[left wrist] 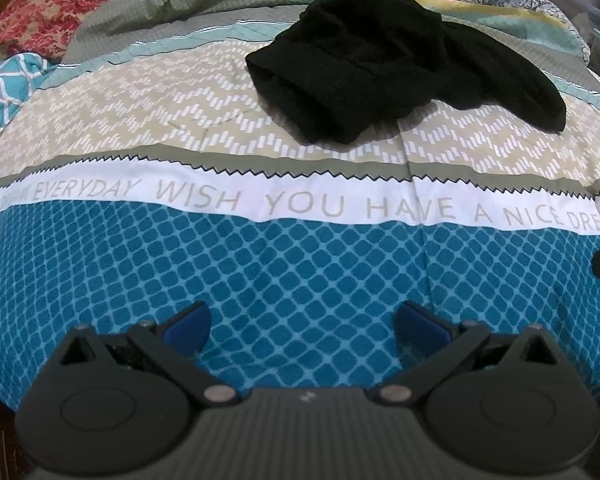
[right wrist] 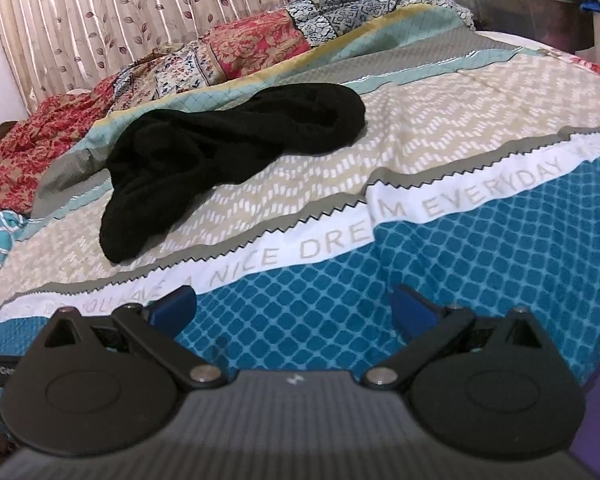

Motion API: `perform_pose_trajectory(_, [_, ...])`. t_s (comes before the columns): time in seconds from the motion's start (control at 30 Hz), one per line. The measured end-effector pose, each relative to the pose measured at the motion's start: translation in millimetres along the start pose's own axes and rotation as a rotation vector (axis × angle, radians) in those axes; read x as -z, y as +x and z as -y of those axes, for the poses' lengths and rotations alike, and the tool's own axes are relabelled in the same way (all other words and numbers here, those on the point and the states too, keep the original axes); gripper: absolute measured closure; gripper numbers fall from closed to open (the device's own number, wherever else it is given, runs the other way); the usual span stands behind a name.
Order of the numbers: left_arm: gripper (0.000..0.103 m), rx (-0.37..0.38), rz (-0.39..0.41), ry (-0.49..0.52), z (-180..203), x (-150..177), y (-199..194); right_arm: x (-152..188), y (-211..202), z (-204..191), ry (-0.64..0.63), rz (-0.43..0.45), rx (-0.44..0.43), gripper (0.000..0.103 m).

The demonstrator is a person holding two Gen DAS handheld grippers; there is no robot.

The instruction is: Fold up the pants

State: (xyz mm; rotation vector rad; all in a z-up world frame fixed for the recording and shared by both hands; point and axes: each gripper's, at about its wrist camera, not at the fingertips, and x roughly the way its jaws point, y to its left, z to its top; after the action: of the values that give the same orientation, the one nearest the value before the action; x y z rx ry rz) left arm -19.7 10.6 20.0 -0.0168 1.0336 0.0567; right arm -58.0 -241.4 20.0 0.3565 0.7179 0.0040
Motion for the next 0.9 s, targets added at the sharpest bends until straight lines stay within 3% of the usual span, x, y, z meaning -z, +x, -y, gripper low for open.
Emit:
perform_pose_trajectory(0.67, [0.000,0.028,-0.019,-0.023,-4,3,2,6,8,10,0.050,-0.030,0.013,0.000])
perform_pose_trajectory(0.9, [0.000,0.082,0.162,-0.094,-43,-48,-27,0,-3,9,0.040,0.006,0.025,0.022])
